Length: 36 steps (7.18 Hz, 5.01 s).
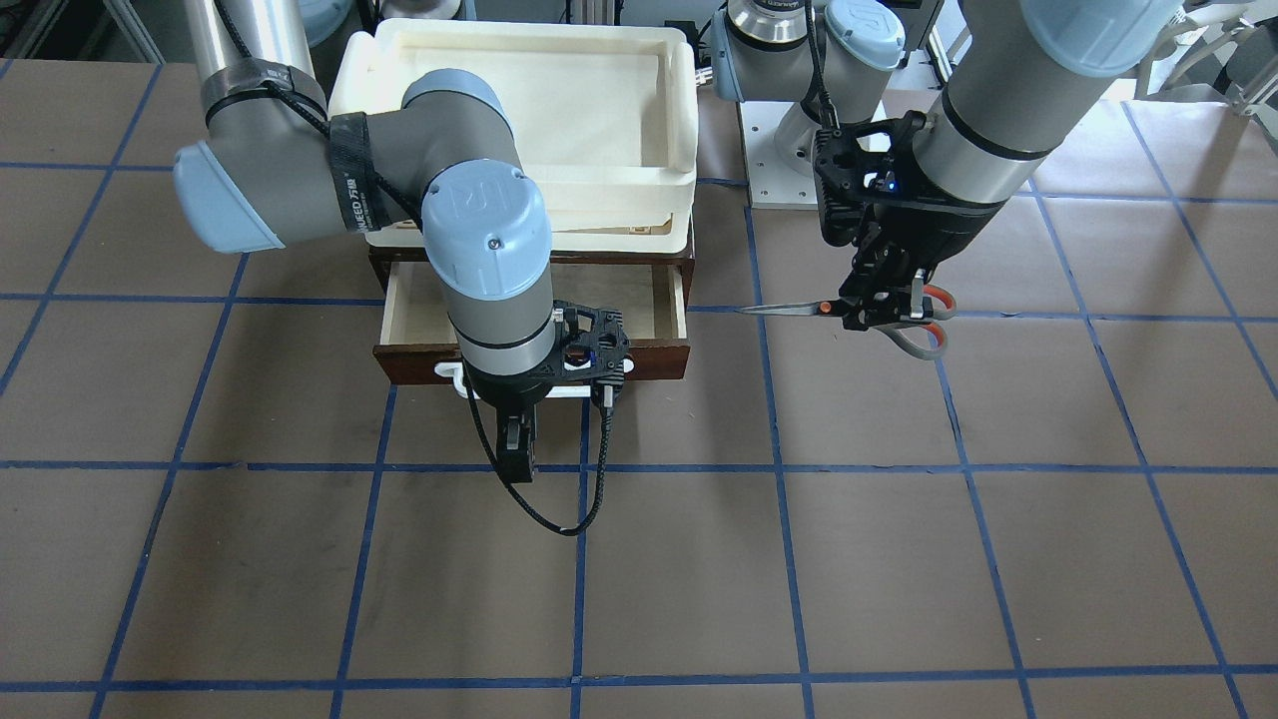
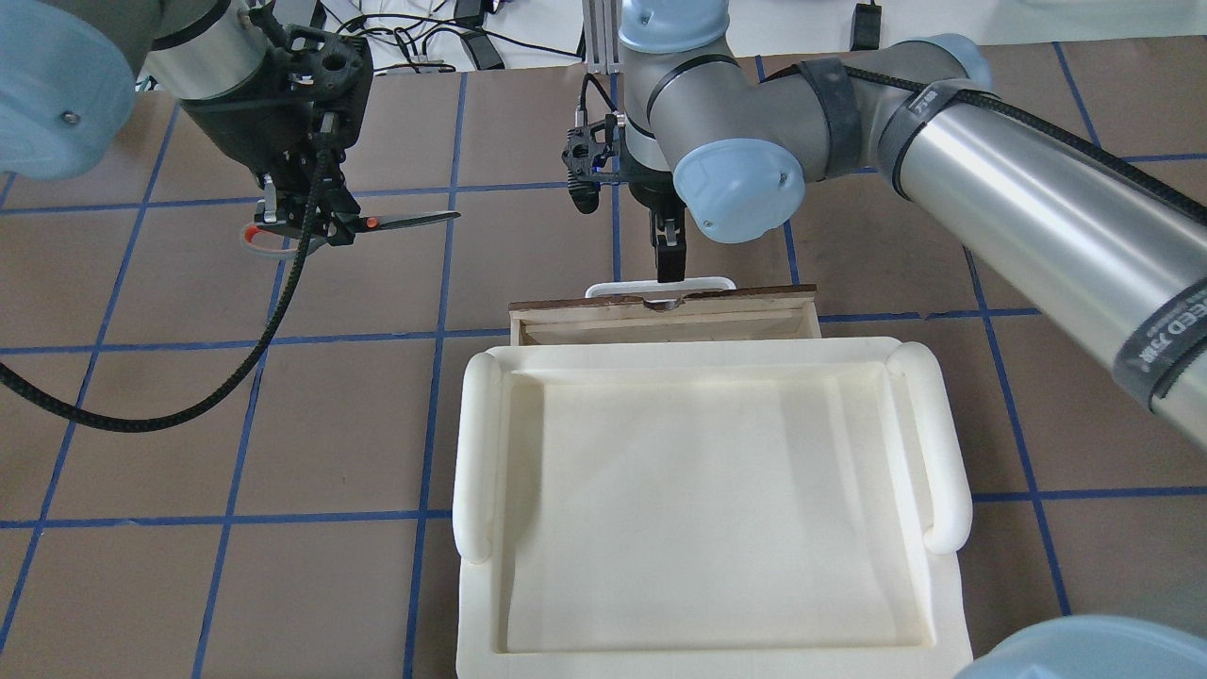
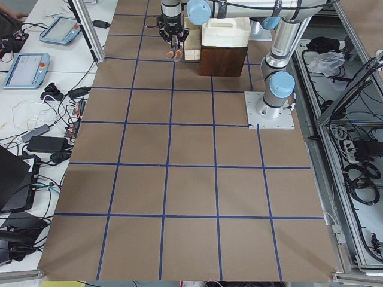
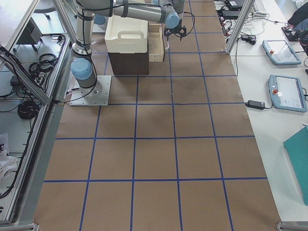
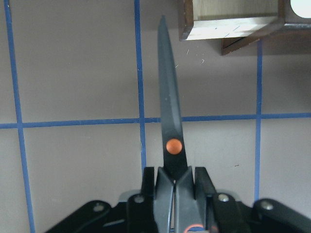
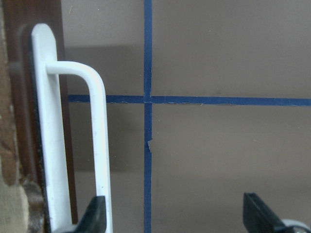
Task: Place scissors in drawer with both arms
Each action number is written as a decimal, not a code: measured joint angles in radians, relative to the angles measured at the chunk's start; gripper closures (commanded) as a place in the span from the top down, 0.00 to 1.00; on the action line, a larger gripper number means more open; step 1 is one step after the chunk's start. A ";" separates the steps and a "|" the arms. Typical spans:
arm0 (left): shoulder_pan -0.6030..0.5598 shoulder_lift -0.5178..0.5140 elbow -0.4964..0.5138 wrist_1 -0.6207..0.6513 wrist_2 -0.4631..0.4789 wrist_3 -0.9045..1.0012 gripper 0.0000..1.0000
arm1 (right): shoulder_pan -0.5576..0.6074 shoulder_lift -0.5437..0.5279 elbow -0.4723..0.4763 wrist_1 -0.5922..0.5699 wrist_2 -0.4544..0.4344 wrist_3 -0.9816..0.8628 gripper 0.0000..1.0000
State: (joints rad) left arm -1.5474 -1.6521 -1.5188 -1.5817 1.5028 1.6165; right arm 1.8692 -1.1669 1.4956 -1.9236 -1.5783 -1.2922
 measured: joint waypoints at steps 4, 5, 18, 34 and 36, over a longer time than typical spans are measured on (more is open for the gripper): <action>-0.008 0.000 -0.001 0.002 0.001 -0.003 0.11 | -0.002 0.012 -0.014 0.056 0.010 -0.007 0.98; -0.008 0.000 -0.002 0.003 0.001 -0.003 0.11 | -0.002 0.012 -0.014 0.082 0.010 -0.007 0.98; -0.011 0.001 -0.009 0.008 -0.008 -0.003 0.12 | 0.009 0.045 -0.005 -0.140 -0.053 0.002 0.98; -0.065 -0.021 -0.004 0.045 -0.011 -0.106 0.12 | -0.162 -0.151 -0.031 0.061 -0.040 0.100 1.00; -0.170 -0.067 0.001 0.128 -0.012 -0.275 0.12 | -0.243 -0.240 -0.020 0.146 -0.038 0.316 1.00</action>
State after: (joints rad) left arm -1.7175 -1.7188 -1.5180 -1.4539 1.4904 1.3414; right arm 1.6264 -1.4068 1.4752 -1.7777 -1.6161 -0.9765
